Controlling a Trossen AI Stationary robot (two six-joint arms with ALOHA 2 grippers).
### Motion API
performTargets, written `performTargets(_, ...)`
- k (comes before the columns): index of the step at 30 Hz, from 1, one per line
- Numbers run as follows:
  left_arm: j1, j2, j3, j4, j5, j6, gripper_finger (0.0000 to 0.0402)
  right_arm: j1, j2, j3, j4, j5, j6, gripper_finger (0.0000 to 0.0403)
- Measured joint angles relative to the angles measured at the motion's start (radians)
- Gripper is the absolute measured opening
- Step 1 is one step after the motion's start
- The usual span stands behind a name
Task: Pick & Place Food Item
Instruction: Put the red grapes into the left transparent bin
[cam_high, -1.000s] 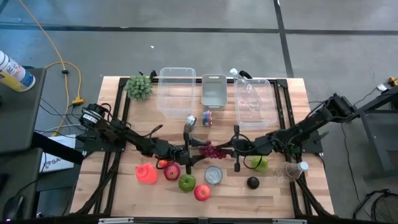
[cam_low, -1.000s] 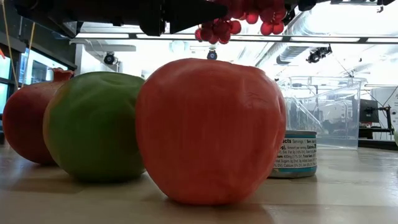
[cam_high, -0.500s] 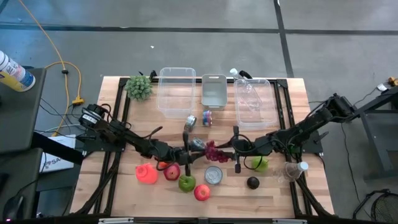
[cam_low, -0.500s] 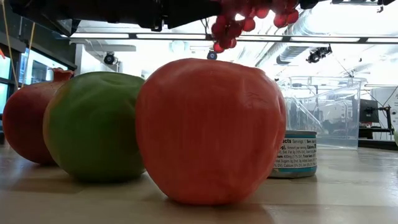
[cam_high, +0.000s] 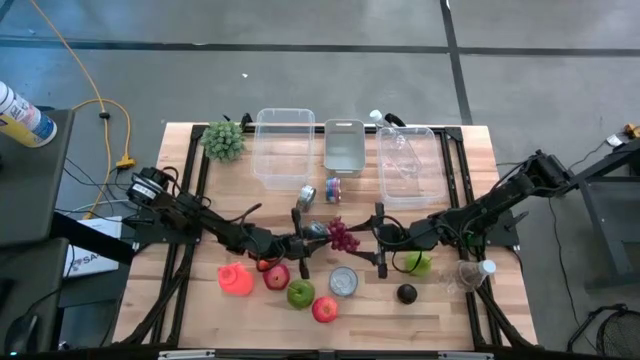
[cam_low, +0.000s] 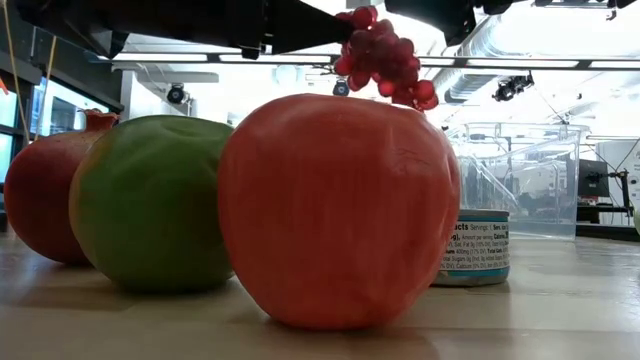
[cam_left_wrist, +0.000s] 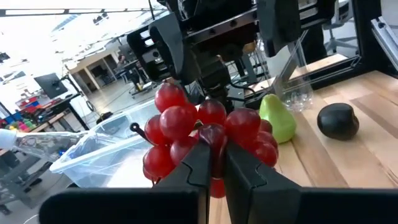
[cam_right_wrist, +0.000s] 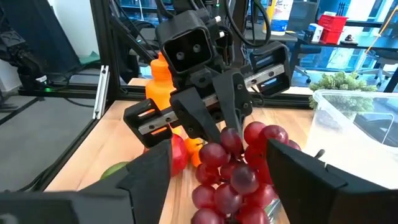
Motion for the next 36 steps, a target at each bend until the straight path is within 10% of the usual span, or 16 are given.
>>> performTargets(14,-0.037,-0.057,0.004,-0.109,-0.268,-0.104,0.0012,0.010,0.000,0.002,0.155,0.066,-0.052,0.0239)
performTargets(23,-0.045,-0.346,0.005,-0.523,-0.130,-0.312,0.0012,0.066,0.000,0.002,0.239,-0.020,-0.065,0.0239)
performTargets(36,0.144,-0.637,0.006,-0.875,-0.234,-0.400,0.0012,0.099,0.000,0.001,0.213,-0.031,-0.085,0.0235)
